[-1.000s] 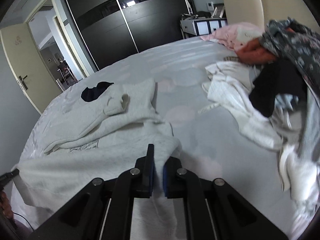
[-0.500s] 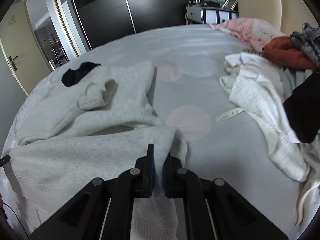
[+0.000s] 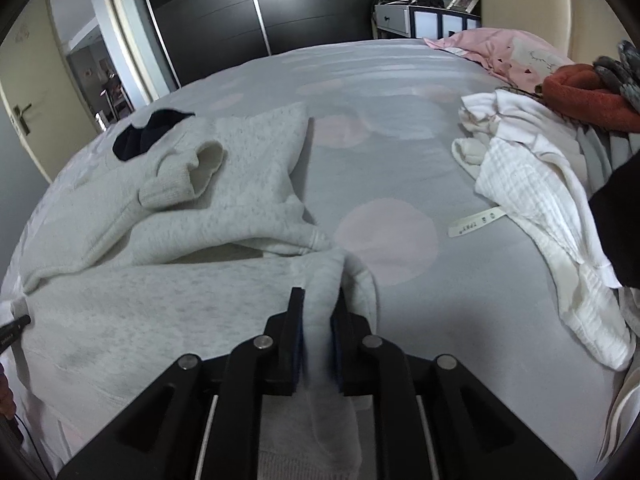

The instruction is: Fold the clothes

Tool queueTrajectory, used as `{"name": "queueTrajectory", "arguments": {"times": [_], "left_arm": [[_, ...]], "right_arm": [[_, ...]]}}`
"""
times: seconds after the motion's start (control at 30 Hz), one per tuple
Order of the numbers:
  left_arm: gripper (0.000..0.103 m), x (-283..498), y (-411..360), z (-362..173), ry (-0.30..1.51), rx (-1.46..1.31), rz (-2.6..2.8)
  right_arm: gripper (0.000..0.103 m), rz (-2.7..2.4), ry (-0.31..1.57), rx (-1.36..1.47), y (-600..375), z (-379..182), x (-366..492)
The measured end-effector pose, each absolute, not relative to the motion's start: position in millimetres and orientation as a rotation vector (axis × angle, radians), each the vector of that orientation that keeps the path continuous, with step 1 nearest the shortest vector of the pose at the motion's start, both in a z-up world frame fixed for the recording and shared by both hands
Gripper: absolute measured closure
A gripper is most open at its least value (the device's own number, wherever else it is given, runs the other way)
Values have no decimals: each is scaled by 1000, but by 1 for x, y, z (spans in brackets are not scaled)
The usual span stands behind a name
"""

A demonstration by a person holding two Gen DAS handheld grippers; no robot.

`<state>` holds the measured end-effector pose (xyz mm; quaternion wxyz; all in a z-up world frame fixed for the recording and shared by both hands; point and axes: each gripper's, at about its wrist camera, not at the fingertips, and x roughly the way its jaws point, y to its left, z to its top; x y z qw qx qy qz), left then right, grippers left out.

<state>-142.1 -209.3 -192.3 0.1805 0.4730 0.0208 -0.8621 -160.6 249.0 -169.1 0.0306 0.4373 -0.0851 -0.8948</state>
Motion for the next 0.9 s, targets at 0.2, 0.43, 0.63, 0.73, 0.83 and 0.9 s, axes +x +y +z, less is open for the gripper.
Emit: {"name": "queueTrajectory", "arguments": {"times": [0.2,0.43,0.63,0.73,0.83,0.9], "left_arm": [[66,-113,-219,-164,144,1156,-2437],[64,-85,-223,-142,145,1132,-2455],[64,-66,-196,-124,-137,1184,-2552],[63,-56,-185,-115,-228,1227,-2632],[64,-48,-176,-111,-338,1298,-2696],[63,-44,-170,-112,-448,1343,-2717]], "right_arm": [[44,-2825,-614,1284,291,-154,-139],[44,-2875,-749,1296,319,-139,-112],[47,-2847,-389,1215,286,-109,-99],[51,-2704,-167,1272,257,-104,-101],[51,-2564,59,1321,230,-100,-100],[51,-2487,231,1355,216,-98,-95]]}}
